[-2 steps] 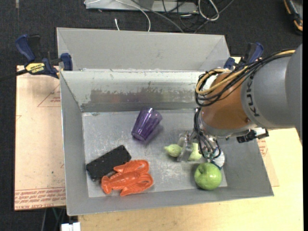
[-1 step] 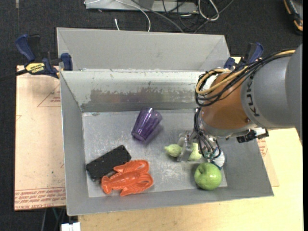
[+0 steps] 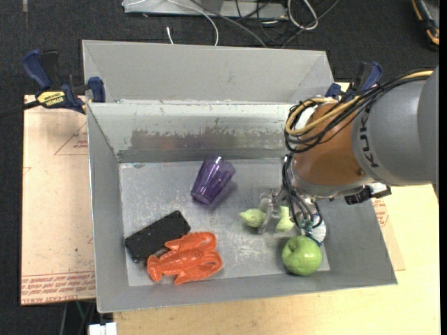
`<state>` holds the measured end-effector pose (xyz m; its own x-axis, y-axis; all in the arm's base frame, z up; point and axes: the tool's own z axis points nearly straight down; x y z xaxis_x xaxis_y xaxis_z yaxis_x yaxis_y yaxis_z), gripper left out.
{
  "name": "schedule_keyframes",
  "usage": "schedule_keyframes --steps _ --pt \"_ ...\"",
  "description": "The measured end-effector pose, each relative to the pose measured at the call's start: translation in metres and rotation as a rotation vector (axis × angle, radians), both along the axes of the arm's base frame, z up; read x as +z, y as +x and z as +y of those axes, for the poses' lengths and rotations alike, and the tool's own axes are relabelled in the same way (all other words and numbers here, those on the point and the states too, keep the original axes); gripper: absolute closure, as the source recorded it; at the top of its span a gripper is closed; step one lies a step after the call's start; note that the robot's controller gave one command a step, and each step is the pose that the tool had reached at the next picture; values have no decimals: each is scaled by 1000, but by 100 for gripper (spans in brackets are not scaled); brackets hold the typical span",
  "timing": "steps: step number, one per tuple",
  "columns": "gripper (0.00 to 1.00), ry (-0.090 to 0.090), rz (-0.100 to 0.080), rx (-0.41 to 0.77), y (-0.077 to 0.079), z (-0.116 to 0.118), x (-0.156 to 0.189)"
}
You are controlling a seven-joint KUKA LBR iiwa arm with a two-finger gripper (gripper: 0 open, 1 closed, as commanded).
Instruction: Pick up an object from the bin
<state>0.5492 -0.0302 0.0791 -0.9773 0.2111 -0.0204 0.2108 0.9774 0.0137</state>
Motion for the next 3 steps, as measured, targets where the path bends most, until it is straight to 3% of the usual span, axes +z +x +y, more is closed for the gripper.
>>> schedule_keyframes --steps 1,2,3 --pt "100 1 -11 9 19 7 70" --pt "100 -1 1 49 7 -12 170" --pt "100 2 4 41 15 11 181"
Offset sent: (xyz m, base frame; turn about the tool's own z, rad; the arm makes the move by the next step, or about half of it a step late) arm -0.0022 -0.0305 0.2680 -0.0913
